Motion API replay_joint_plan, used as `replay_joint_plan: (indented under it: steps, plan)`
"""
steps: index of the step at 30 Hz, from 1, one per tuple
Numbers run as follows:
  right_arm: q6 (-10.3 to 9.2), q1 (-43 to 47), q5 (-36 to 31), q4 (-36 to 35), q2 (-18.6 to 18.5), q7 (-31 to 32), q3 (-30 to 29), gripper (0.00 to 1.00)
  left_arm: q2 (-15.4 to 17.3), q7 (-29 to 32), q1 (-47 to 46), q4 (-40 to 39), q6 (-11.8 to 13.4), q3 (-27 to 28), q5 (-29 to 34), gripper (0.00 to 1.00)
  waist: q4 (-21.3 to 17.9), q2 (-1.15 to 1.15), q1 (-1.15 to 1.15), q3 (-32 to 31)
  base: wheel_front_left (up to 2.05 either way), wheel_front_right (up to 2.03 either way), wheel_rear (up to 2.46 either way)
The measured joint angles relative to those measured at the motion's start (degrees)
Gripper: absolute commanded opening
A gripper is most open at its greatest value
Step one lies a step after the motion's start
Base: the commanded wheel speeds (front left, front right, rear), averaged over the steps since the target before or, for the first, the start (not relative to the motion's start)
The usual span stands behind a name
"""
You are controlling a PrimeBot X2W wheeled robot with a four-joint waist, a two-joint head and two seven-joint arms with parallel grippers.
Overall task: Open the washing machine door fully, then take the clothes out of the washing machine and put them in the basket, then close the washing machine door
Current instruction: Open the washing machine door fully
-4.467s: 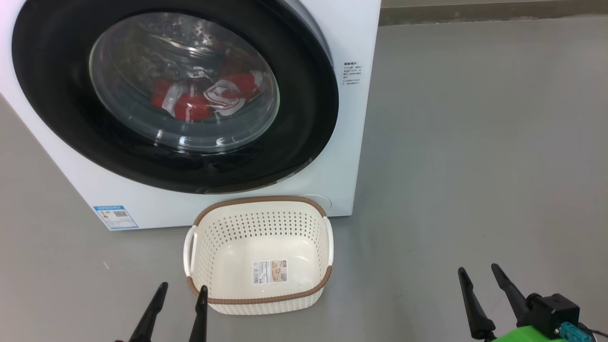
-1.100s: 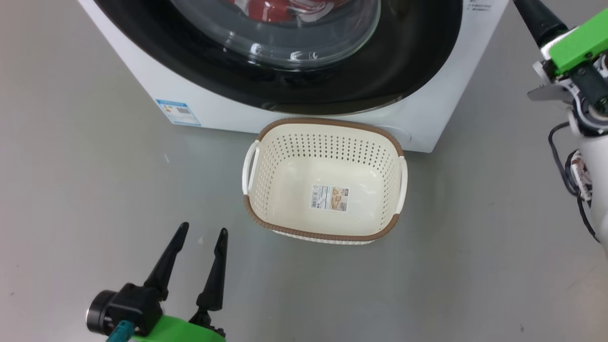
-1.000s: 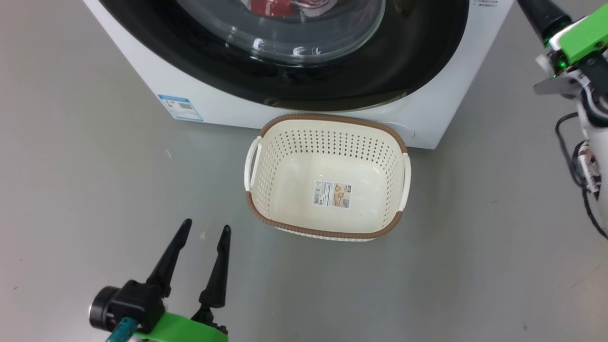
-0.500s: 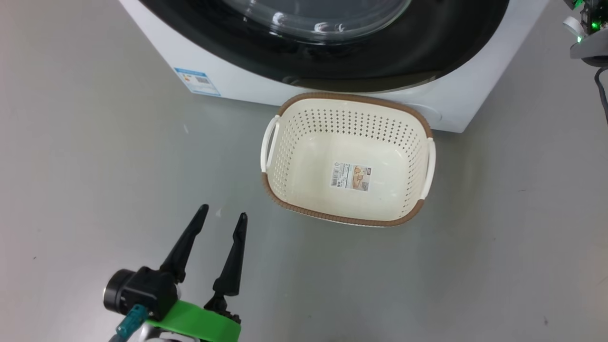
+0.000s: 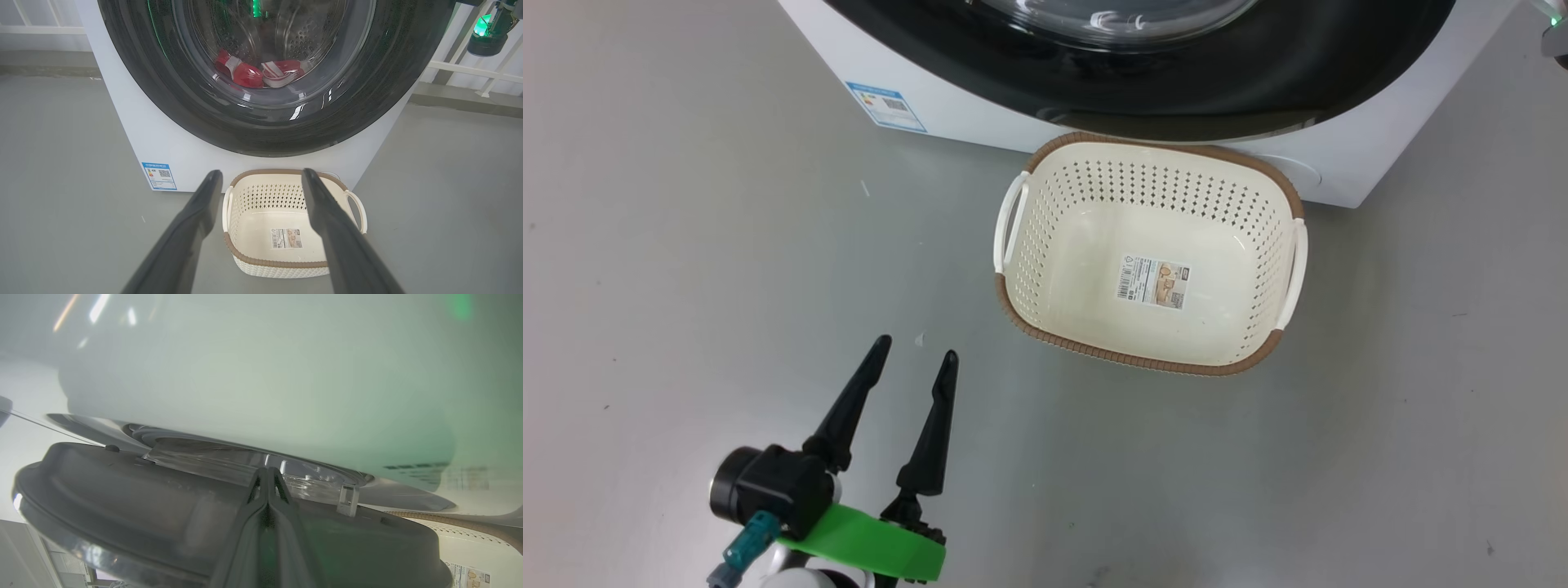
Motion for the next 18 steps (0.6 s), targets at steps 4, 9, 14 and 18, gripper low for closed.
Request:
replay_joint_plan:
  steps: [4,9,14,18]
  plan:
    - [-0.26,0.0,0.0,0.1,0.1,0.8,0.4,0.0,0.0,-0.2,0.0,0.0,0.0,0.0,-0.4,1.0,0.0,0.0,0.0,-0.4,0.0,0.0,0.0]
    - [-0.36,1.9,0.2,-1.6,0.1,2.9,0.5,0.0,0.0,-0.2,0.0,0.0,0.0,-0.1,-0.4,1.0,-0.2,0.0,0.0,-1.6,0.0,0.0,0.0]
    - [-0.35,5.7,1.1,-4.2,0.5,4.4,0.8,0.0,0.0,-0.2,0.1,0.0,0.0,-0.1,-0.4,1.0,-0.7,0.0,0.0,-3.3,0.0,0.0,0.0]
    - [-0.35,9.0,1.5,-6.1,1.0,5.5,1.4,0.0,-0.1,-0.2,0.9,0.0,0.0,0.0,-0.3,1.0,-1.2,0.0,0.0,-4.9,0.0,0.0,0.0]
